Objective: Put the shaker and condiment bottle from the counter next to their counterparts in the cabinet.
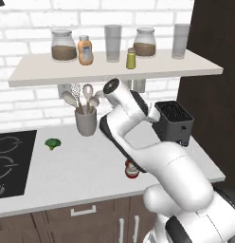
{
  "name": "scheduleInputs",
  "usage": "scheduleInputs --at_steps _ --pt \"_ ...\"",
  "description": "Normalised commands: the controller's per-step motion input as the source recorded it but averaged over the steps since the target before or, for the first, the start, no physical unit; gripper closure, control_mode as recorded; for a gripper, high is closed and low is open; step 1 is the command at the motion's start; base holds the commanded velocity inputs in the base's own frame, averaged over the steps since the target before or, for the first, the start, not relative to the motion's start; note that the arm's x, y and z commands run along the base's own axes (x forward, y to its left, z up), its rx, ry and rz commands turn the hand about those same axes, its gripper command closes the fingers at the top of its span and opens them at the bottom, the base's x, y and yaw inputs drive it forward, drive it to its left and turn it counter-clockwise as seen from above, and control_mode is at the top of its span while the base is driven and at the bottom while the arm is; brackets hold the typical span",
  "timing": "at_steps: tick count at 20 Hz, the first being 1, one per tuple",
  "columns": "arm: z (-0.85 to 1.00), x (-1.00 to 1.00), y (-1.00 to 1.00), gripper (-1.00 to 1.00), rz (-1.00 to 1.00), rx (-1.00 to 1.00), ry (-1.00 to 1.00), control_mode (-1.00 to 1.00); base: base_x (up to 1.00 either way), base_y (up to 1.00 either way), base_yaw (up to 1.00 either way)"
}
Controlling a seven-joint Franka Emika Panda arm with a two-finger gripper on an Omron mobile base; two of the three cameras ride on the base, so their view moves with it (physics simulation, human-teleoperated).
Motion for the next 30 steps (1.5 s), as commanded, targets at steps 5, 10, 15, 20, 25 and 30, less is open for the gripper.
scheduleInputs --at_steps 5,10,15,20,25,30 --pt "-0.39 0.31 0.48 -1.0 -0.72 -0.11 -0.22 -1.0 0.0 0.0 0.0" --pt "-0.5 0.0 0.48 -1.0 -0.62 -0.02 -0.24 -1.0 0.0 0.0 0.0" --pt "-0.65 -0.03 0.34 -1.0 -0.43 0.07 -0.16 -1.0 0.0 0.0 0.0" --pt "0.0 0.0 0.0 -1.0 -0.03 0.0 -0.01 -1.0 0.0 0.0 0.0" --pt "-0.32 -0.04 0.0 -1.0 0.0 -0.01 0.0 -1.0 0.0 0.0 0.0" --pt "-0.66 -0.05 0.0 -1.0 0.0 -0.19 0.0 -1.0 0.0 0.0 0.0"
